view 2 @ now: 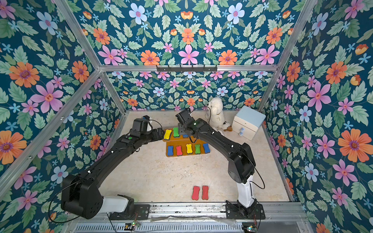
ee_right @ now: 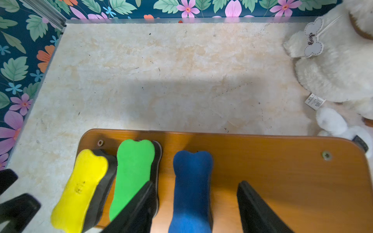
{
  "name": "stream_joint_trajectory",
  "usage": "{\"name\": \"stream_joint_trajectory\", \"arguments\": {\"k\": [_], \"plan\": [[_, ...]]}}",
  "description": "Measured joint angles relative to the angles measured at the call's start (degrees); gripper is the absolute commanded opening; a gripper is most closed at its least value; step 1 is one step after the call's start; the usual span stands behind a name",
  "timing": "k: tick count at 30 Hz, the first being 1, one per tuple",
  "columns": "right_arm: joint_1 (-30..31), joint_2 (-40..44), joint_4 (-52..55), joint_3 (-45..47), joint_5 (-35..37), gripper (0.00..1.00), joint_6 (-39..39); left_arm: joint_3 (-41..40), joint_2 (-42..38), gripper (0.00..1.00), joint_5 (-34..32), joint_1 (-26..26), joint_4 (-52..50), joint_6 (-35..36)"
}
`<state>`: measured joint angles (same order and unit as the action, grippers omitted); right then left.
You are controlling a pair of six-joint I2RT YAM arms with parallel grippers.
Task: Remove the whiteboard erasers from the shelf
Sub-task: Pick up the whiteboard eraser from the shelf.
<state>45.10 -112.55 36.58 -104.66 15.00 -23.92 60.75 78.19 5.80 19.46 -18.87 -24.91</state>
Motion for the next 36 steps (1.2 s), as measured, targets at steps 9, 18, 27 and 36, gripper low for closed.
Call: {"name": "stream_joint_trajectory", "arguments": {"k": [9, 18, 27, 36], "plan": [[0.0, -4.24, 1.77, -2.84, -0.13, 0.61, -0.28, -0.68, 0.13, 0.94, -1.16, 0.0, 0.0, 0.98], [0.0, -4.83, 1.77, -2.43, 0.79, 0.48, -0.92, -0.7, 0.28, 0.94, -1.7, -0.02, 0.0, 1.03], [-0.04, -1.68, 1.11, 0.94, 0.02, 0.35, -2.8, -0.74, -0.22, 0.93, -3.08, -0.02, -0.04, 1.05], [2.6, 12.63, -0.26, 14.71, 2.4, 0.35, -6.14, -1.14, -1.22, 0.91, -2.93, 0.02, -0.07, 1.01]]}}
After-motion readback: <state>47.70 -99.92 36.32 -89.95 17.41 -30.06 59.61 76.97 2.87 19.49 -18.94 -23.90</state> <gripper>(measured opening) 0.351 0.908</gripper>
